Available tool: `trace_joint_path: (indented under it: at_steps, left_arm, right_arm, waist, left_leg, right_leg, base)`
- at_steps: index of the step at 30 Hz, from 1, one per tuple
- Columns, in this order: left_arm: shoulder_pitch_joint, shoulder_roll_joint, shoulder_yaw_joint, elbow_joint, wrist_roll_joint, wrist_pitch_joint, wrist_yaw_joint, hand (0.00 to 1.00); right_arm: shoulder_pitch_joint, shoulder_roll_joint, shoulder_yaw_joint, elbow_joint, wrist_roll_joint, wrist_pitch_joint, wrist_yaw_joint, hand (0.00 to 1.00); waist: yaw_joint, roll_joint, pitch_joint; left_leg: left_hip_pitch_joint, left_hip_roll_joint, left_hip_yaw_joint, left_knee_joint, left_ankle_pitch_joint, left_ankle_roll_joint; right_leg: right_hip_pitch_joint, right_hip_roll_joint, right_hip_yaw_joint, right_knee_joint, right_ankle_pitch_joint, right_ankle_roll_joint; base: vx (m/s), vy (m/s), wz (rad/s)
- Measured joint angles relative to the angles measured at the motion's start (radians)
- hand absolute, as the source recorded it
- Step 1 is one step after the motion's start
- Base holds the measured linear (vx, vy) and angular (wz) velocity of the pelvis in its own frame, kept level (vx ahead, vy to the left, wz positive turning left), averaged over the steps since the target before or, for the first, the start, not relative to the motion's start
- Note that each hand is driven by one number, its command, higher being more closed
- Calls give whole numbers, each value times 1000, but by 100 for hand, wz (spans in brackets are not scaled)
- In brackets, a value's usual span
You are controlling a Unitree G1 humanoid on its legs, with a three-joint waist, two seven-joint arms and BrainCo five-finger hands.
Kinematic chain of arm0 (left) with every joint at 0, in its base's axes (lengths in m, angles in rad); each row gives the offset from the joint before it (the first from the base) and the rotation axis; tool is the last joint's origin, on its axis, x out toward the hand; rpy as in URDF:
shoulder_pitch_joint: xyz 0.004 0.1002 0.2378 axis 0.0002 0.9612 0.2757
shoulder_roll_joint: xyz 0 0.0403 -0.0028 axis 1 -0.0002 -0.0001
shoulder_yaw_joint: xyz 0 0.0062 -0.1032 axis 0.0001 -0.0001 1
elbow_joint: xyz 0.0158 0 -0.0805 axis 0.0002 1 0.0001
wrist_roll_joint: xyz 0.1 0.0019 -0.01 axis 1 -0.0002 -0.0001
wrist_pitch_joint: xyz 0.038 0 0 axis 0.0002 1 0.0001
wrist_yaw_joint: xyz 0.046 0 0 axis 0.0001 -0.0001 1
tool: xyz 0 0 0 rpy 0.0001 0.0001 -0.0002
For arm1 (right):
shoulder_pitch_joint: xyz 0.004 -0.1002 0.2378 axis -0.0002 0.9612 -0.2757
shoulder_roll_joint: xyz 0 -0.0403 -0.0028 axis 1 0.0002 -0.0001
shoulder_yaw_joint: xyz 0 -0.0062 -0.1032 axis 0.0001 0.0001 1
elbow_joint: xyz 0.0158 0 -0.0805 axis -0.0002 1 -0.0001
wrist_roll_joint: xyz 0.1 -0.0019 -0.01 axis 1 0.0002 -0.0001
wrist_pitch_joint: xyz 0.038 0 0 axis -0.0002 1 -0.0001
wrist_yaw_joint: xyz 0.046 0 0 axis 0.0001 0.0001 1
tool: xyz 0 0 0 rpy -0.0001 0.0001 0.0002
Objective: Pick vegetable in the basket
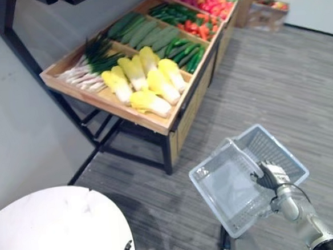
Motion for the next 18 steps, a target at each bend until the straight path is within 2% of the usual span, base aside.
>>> trace_joint_path:
  at_steps: [3, 4, 5, 6, 7, 8, 9, 10, 11, 12, 13, 14, 16, 17, 18]
  left_arm:
    - [18, -1, 11, -3, 0, 0, 1, 0]
    - [22, -4, 25, 5, -1, 2, 2, 0]
    - [26, -22, 33, 25, -1, 1, 2, 0]
    - [39, -48, 52, 49, -1, 1, 2, 0]
    - [47, -59, 62, 62, -1, 2, 1, 0]
    - [60, -65, 99, 76, -2, 4, 0, 0]
    - [71, -68, 113, 83, -3, 10, -1, 0]
    - [76, -73, 117, 83, -4, 9, -2, 0]
    - [79, -72, 127, 81, -11, 8, -5, 0]
    - [80, -74, 129, 81, -35, 7, -8, 0]
    - [81, -75, 131, 80, -40, 6, -8, 0]
    - [87, -79, 136, 70, -40, 5, -8, 0]
    - [103, -87, 152, 51, -41, 0, -8, 0]
    - [111, -91, 161, 49, -41, 0, -7, 0]
    - [114, -92, 161, 48, -41, 0, -7, 0]
  right_arm:
    - [8, 10, -24, 2, 0, 13, 0, 100]
    - [15, 12, -41, 5, 0, 18, 0, 100]
    - [21, 13, -52, 10, 0, 28, 1, 100]
    - [23, 12, -52, 10, 0, 30, 1, 100]
    - [22, 13, -52, 9, 0, 28, 1, 100]
    - [26, 13, -53, 8, 1, 22, 1, 100]
    - [40, 14, -65, 7, 1, 17, 0, 100]
    - [49, 14, -77, 7, 1, 16, 0, 100]
    - [68, 25, -123, 13, 3, 17, -4, 100]
    - [85, 36, -179, 39, 7, 18, -25, 100]
    - [88, 43, -212, 65, 12, 19, -39, 100]
    - [81, 52, -282, 132, 14, 23, -63, 100]
    - [57, 62, -378, 251, 29, 41, -93, 100]
    - [47, 66, -428, 311, 48, 52, -104, 100]
    - [48, 68, -451, 327, 57, 61, -111, 100]
  waist:
    - [-10, -6, -7]
    - [-7, 13, -16]
    - [-2, 40, -24]
    - [4, 64, -33]
    - [9, 71, -36]
    - [16, 73, -37]
    - [20, 68, -34]
    - [24, 52, -25]
    - [28, 53, -25]
    - [32, 50, -24]
    - [35, 49, -23]
    - [41, 49, -23]
    - [48, 49, -23]
    - [48, 49, -23]
    - [47, 50, -23]
  left_leg:
    - [54, 7, -63, -5, -60, -35]
    - [65, 33, -82, 10, -90, -53]
    - [44, 55, -95, 80, -89, -58]
    - [0, 81, -91, 192, -62, -73]
    - [-26, 89, -88, 260, -38, -93]
    - [-82, 96, -89, 418, 49, -151]
    - [-142, 94, -91, 566, 196, -221]
    - [-168, 96, -88, 640, 228, -246]
    - [-227, 95, -64, 763, 210, -242]
    - [-276, 96, -17, 830, 164, -214]
    - [-297, 97, 11, 841, 138, -198]
    - [-339, 97, 66, 819, 80, -166]
    - [-376, 93, 120, 667, 35, -147]
    - [-384, 88, 127, 488, 32, -139]
    - [-378, 87, 126, 386, 41, -130]
  right_leg:
    - [12, -15, 4, -17, 1, -6]
    - [4, -3, 10, 31, 73, -8]
    - [1, 17, -19, 86, 88, -16]
    - [14, 42, -42, 107, 58, -62]
    - [28, 56, -50, 115, 44, -78]
    - [63, 79, -63, 122, 16, -99]
    - [121, 91, -68, 114, -12, -117]
    - [153, 94, -68, 101, -23, -125]
    - [221, 102, -68, 66, -35, -135]
    - [287, 105, -65, 24, -38, -139]
    - [317, 105, -63, 4, -38, -140]
    - [363, 105, -54, -23, -38, -140]
    - [399, 105, -29, -45, -38, -139]
    - [413, 103, -10, -51, -48, -126]
    - [418, 100, -4, -51, -60, -116]
  base:
    - [389, -294, 84]
    - [548, -403, 61]
    - [652, -471, 51]
    - [542, -365, 30]
    - [552, -378, 1]
    - [579, -360, -4]
    - [585, -340, -2]
    - [651, -327, 5]
    - [585, -259, 4]
    - [478, -208, 3]
    - [380, -124, -8]
    - [313, -42, -26]
    - [282, 20, -40]
    - [197, 102, -39]
    - [294, 174, -51]
